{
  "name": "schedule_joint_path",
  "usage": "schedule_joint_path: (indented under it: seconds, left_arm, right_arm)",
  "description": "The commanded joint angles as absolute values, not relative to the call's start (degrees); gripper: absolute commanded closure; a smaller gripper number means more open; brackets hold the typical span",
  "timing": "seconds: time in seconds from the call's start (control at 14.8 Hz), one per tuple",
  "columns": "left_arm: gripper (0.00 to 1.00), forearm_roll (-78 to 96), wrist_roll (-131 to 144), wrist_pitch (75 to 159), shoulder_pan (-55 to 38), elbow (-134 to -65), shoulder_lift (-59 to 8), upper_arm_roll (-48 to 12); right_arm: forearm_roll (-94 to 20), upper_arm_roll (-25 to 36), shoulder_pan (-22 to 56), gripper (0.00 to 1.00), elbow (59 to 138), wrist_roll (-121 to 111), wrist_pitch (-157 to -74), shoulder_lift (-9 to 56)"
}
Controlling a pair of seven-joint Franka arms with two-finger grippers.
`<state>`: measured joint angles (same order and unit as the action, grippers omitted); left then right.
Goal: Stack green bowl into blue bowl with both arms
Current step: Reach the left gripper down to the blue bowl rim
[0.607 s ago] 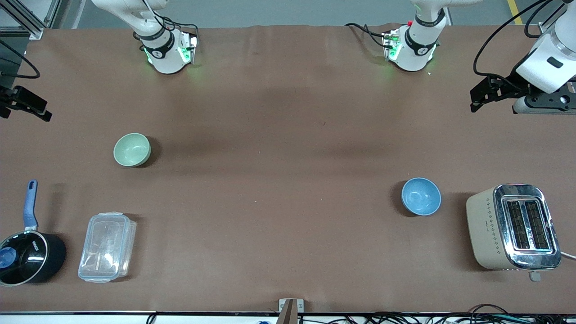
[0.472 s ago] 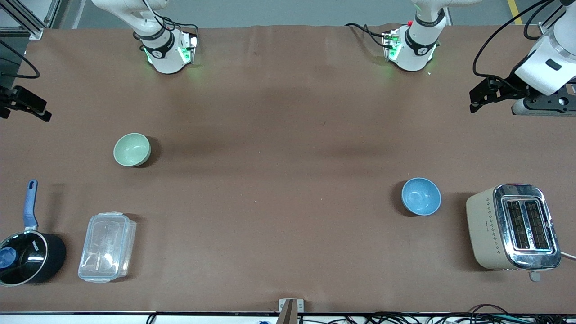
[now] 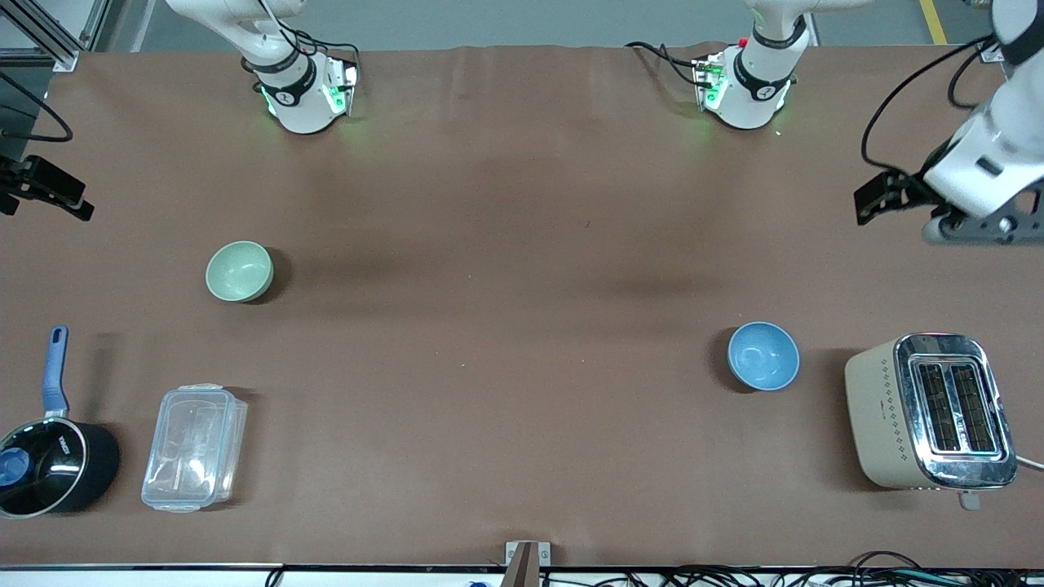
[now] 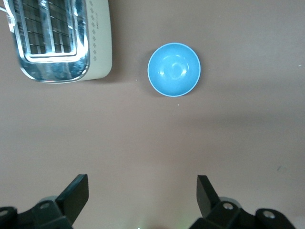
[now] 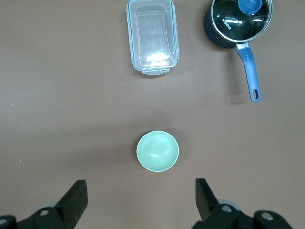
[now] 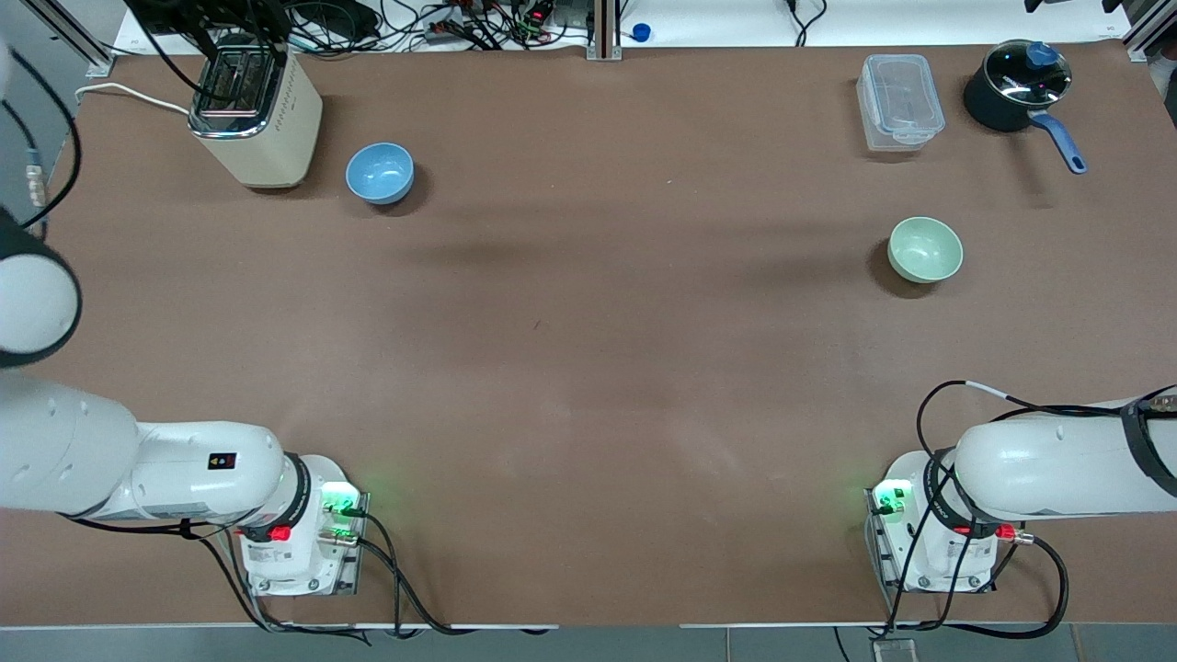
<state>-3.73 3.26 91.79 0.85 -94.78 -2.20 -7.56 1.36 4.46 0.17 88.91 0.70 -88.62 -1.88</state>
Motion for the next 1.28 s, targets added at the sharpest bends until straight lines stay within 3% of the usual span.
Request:
schedule_joint_path:
  seconds: [0.0, 0.27, 0.61, 0.88, 1.21]
  left_arm:
    - [0.00, -4.4, 3.4, 98.0, 2.1, -96.7, -6.9, -7.6]
    - [0.00, -4.0, 3.4, 114.9, 3.9, -106.0, -11.3, -7.7]
    - [0.00, -4.0, 3.4, 128.9, 5.4, -109.1, -20.9, -7.8]
    - [0.19, -3.9, 3.7, 136.9, 5.9, -109.1, -27.4, -7.8]
    - [0.71, -1.7, 3.8, 137.7, 5.8, -108.6, -30.7, -8.1]
  right_arm:
    - [1.3, 4.4, 0.4, 0.00, 88.2, 1.2, -89.0, -1.6]
    - [1.3, 4.5, 0.4, 0.00, 88.2, 1.2, -89.1, -1.6]
    - [1.3, 4.5, 0.4, 0.00, 88.2, 1.2, -88.9, -1.6]
    - [1.3, 4.4, 0.3, 0.00, 88.3, 0.8, -88.7, -1.6]
    - [1.3, 4.6, -0.2, 0.00, 91.3, -0.5, -88.9, -1.8]
